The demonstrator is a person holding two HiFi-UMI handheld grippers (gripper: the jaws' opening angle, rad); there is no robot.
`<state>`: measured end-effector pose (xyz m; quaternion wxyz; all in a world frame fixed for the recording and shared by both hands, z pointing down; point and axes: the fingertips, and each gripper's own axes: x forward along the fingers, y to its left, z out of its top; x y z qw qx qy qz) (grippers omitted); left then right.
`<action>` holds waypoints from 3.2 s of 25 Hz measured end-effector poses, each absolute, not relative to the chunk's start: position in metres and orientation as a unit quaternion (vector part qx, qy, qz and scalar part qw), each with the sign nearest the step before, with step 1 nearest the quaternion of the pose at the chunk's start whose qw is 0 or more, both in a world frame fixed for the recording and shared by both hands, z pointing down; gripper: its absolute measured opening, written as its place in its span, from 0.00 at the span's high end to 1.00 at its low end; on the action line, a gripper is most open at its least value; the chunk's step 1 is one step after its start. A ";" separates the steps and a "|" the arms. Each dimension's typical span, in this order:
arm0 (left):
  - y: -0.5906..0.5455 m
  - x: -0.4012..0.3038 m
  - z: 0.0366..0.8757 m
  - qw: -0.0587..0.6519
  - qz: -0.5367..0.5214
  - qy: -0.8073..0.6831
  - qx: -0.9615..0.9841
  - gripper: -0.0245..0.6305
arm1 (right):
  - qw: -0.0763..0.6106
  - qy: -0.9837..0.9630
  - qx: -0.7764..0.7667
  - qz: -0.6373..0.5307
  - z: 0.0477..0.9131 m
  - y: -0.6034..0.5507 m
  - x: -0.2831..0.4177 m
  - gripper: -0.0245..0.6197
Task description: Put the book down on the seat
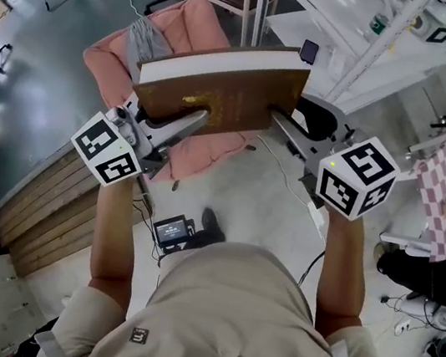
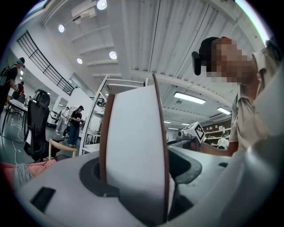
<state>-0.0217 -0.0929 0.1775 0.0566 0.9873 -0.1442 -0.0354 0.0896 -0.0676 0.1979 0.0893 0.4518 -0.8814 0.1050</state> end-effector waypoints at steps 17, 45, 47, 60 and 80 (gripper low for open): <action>-0.191 -0.076 0.194 0.063 -0.040 -0.145 0.987 0.51 | 0.101 -0.877 0.456 0.114 0.212 -0.164 0.036 0.72; -0.359 -0.055 0.336 0.165 0.029 -0.218 0.961 0.50 | 0.108 -0.895 0.373 0.219 0.362 -0.341 0.058 0.72; -0.368 -0.054 0.352 0.177 0.034 -0.220 0.959 0.50 | 0.110 -0.893 0.370 0.231 0.378 -0.350 0.060 0.72; -0.423 -0.046 0.465 0.243 0.045 -0.228 0.942 0.49 | 0.127 -0.879 0.353 0.296 0.487 -0.403 0.068 0.72; -0.471 -0.043 0.641 0.343 0.068 -0.236 0.907 0.45 | 0.178 -0.839 0.348 0.378 0.651 -0.446 0.071 0.72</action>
